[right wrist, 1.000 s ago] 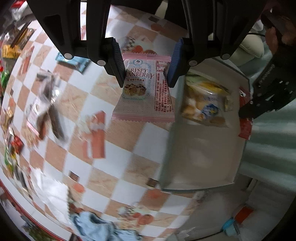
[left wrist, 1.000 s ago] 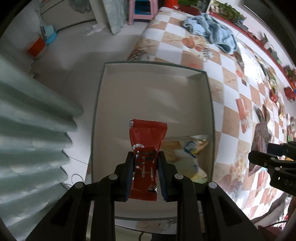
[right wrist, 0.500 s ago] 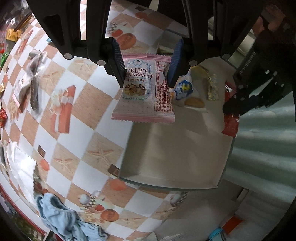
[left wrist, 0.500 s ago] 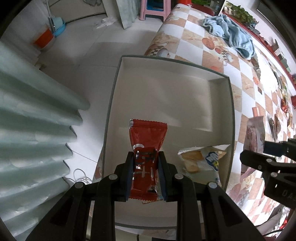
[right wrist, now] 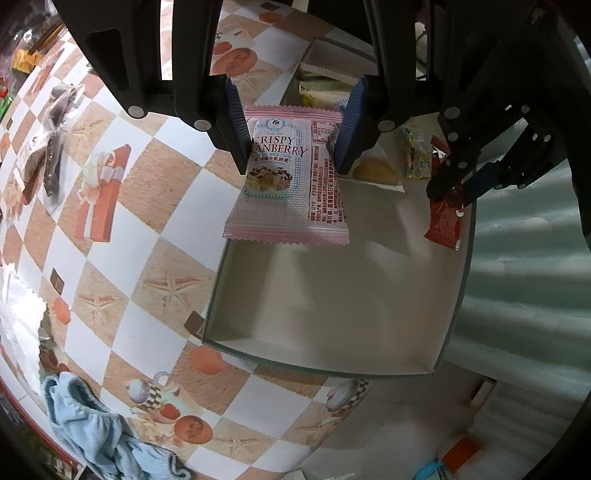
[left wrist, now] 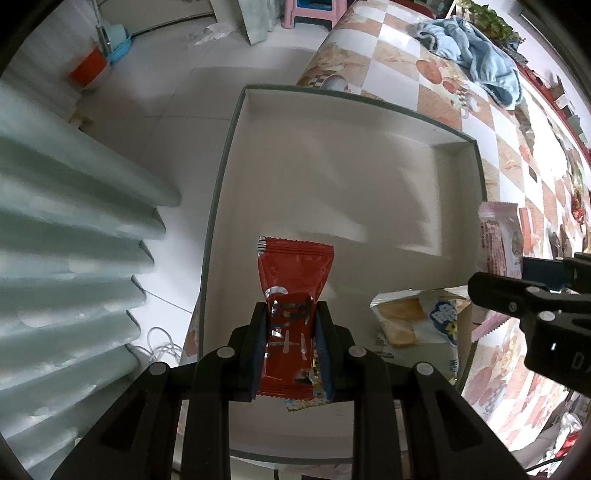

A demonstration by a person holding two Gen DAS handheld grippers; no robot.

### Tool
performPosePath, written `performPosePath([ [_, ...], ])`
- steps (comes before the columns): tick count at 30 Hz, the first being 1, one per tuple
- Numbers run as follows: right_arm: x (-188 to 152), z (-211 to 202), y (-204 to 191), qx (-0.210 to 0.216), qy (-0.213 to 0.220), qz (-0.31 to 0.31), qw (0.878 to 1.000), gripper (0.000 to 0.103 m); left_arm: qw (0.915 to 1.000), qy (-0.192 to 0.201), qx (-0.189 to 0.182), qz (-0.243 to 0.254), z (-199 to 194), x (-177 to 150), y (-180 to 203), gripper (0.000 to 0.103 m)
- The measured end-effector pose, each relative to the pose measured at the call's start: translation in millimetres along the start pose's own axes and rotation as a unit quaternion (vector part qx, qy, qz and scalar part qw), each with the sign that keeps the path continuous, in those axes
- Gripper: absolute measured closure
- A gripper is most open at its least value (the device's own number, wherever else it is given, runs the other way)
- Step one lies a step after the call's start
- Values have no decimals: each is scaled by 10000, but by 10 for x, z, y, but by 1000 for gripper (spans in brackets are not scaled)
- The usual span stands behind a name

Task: Organize snacks
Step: 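Open the left gripper to drop the red bar while the right gripper releases the pink packet into the box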

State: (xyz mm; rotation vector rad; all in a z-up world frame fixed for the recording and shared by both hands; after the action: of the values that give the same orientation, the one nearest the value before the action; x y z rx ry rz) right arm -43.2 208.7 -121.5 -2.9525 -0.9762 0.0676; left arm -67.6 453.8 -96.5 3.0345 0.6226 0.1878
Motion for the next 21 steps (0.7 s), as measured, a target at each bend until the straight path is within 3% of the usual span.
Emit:
performPosePath([
  [7, 112, 50, -81, 12, -86, 36, 10000, 55, 10000, -18, 57, 73, 23, -7, 34, 73],
  [9, 132, 41, -70, 55, -85, 55, 9999, 40, 9999, -8, 49, 109, 20, -15, 45, 67],
  [11, 158, 23, -48, 51, -44, 61, 10000, 32, 9999, 19, 56, 126, 7, -30, 43, 48],
  [14, 167, -16, -25, 68, -27, 59, 10000, 32, 9997, 132, 118, 155, -48, -21, 62, 27],
  [16, 162, -30, 3, 73, -33, 82, 9999, 32, 9994, 206, 179, 208, -89, -4, 77, 24],
  [17, 151, -35, 44, 78, -35, 119, 9999, 29, 9992, 227, 224, 250, -104, 4, 95, 23],
  [18, 134, -38, 80, 76, -52, 165, 9998, 13, 9990, 232, 263, 281, -118, 12, 103, 23],
  [19, 119, -44, 107, 74, -52, 196, 9998, 5, 9987, 245, 303, 316, -132, 12, 109, 23],
  [21, 85, -83, 212, 86, 31, 331, 9994, 1, 9982, 291, 356, 389, -169, 15, 148, 23],
])
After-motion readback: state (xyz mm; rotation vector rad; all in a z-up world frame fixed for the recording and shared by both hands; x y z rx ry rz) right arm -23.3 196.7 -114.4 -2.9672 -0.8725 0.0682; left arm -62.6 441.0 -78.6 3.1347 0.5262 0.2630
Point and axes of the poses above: each gripper's, at about its wrist camera, not at the fingertips, and z roughly the way its jaws point, y to its right, x to its top, the point moved 7 cm from there along z, roughly the way its jaws point, and after that the axes turned 7 degrees about -x, right-handed, at the moved point
